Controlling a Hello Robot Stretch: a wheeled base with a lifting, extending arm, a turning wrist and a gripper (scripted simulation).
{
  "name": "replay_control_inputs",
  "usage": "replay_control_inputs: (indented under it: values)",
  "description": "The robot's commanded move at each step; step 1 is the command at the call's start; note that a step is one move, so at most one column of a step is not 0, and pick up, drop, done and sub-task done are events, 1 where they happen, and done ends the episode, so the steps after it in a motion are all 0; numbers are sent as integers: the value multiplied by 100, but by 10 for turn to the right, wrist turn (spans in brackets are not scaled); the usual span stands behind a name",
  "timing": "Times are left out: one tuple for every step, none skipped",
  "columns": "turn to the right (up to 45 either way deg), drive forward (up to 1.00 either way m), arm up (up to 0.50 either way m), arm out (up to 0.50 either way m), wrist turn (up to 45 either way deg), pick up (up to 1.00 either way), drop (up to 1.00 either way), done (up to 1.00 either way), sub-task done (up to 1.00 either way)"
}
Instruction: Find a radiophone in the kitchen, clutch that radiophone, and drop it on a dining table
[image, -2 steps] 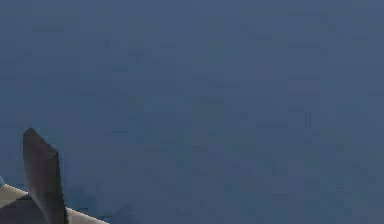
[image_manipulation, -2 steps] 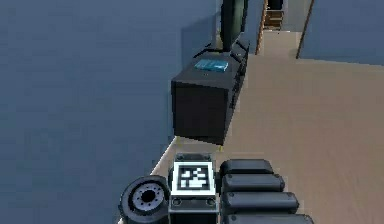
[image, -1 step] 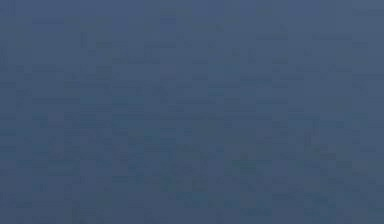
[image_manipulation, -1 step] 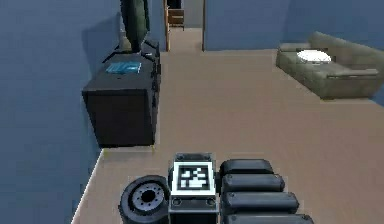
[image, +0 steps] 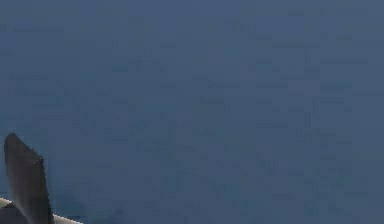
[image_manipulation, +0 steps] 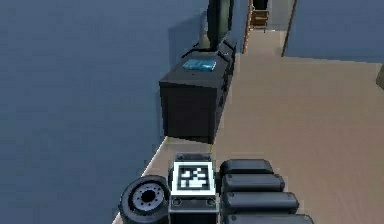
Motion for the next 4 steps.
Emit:
replay_control_inputs:
  values:
    - [120,0,0,0,0,0,0,0,0]
    - [-60,0,0,0,0,0,0,0,0]
    - [-450,0,0,0,0,0,0,0,0]
    - [-450,0,0,0,0,0,0,0,0]
